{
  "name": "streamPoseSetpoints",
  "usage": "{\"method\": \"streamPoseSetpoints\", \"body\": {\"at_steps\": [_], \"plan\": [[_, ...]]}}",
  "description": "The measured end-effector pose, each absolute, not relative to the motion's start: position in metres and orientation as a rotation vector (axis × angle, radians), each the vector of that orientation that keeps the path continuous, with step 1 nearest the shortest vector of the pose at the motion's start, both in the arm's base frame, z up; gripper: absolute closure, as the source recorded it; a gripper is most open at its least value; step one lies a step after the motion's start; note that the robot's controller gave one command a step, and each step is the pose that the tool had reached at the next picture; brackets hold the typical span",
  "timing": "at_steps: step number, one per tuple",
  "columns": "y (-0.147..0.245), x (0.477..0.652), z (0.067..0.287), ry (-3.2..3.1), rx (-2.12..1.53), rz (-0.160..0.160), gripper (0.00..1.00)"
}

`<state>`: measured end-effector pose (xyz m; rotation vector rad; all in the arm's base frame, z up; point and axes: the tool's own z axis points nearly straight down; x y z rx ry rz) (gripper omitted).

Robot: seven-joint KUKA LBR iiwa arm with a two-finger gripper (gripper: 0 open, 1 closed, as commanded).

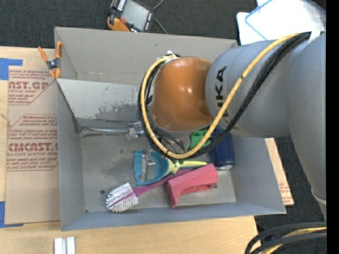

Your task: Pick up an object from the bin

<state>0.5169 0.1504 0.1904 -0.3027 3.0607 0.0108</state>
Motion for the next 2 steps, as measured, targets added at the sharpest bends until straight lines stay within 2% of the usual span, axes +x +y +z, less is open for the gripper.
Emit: {"method": "streamPoseSetpoints", "body": {"at_steps": [1,2], "plan": [[0.069,0.500,0.090,3.108,0.070,0.005,0.00],[0.119,0.483,0.140,3.046,-0.331,0.019,1.00]]}}
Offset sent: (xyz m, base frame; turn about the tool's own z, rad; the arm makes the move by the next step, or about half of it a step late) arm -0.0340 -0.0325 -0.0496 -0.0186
